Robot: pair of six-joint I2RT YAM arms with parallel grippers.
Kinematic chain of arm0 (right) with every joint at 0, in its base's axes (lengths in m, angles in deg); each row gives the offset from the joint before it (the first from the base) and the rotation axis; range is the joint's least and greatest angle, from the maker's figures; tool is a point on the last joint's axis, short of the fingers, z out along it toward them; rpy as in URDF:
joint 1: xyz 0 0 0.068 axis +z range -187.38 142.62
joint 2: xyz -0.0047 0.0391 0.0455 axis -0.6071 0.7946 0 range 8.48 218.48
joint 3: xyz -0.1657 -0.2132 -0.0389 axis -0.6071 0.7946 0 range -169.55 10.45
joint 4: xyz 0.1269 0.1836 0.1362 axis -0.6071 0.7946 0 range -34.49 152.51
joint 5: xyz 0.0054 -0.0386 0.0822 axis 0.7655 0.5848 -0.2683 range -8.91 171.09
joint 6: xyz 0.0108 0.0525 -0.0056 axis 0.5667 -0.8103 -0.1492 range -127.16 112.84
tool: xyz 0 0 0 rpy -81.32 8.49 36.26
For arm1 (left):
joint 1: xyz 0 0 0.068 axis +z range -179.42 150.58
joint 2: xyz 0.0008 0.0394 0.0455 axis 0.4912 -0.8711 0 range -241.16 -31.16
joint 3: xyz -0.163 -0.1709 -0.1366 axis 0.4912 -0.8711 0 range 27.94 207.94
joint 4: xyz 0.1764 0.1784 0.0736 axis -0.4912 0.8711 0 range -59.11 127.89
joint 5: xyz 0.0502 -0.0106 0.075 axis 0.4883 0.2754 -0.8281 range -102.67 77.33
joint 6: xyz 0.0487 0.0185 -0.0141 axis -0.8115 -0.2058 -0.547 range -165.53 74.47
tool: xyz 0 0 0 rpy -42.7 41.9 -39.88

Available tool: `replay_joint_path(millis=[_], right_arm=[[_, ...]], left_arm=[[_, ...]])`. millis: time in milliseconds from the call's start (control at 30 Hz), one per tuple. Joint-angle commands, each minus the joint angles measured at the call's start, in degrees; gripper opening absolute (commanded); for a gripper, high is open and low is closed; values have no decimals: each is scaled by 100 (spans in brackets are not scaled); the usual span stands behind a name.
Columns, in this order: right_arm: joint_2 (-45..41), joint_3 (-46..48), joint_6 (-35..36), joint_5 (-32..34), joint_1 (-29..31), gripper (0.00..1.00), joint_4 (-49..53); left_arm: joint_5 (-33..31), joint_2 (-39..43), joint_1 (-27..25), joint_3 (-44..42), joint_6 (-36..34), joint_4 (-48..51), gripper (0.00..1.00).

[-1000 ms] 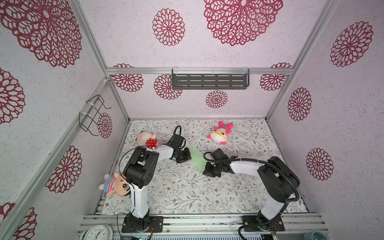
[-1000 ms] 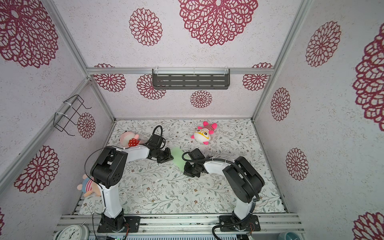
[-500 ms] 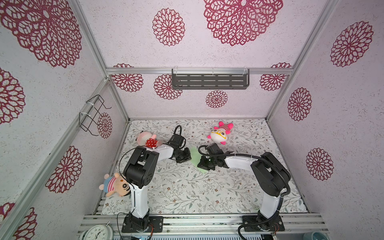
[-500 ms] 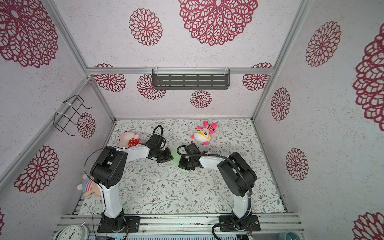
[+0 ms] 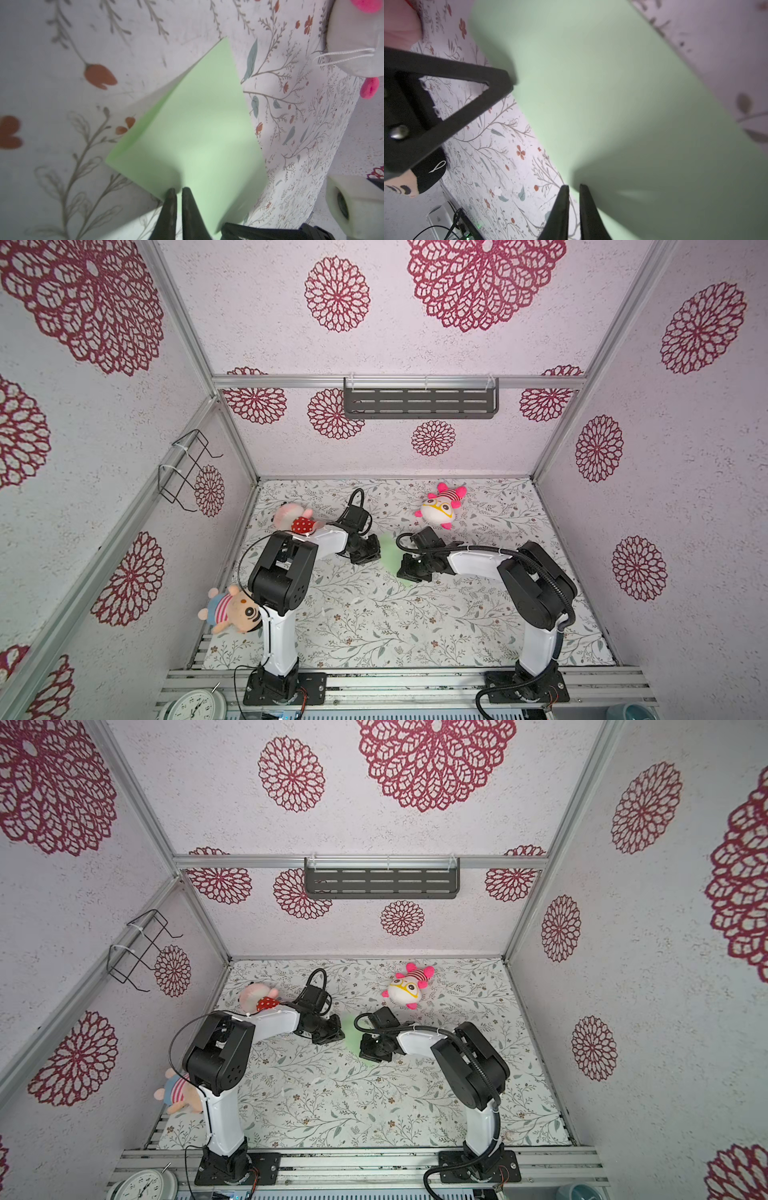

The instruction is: Fold a paper plane with a square sheet of paper (pick it up from the middle)

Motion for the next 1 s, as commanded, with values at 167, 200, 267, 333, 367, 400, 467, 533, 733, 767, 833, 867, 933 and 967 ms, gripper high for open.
replay_joint_path(millis=[167,200,267,333,367,400,467,533,733,767,833,867,933,967], right_arm=[[173,32,162,146,-20,16,593],[177,32,162,149,-20,16,600],[168,40,163,158,-20,16,604],[160,37,162,170,-20,16,624],[159,21,162,175,-20,16,626],[158,15,163,168,-20,16,626],[161,-3,150,160,-20,16,613],[176,-19,153,163,-19,16,609],[257,-95,166,145,-11,16,670],[273,-108,179,140,-11,16,681],[259,-102,179,138,-11,16,667],[230,-104,172,136,-11,16,640],[174,-124,145,111,-18,16,563],[132,-139,127,46,-20,16,473]], left_arm=[[-323,-417,331,342,-358,399,10],[-350,-447,372,395,-398,458,10],[-428,-482,437,468,-489,573,10],[-460,-467,504,500,-567,654,10],[-475,-445,525,509,-611,698,10],[-482,-431,550,513,-652,728,10],[-432,-407,565,525,-751,779,10],[-356,-409,563,577,-836,823,10],[-578,-301,421,1031,-1001,1218,10],[-842,-308,403,1176,-1038,1408,10],[-1298,-326,413,1364,-1065,1662,10],[-1497,-336,419,1427,-1070,1747,10],[-1627,-329,454,1499,-1047,1798,12],[-1622,-306,478,1527,-987,1802,12]])
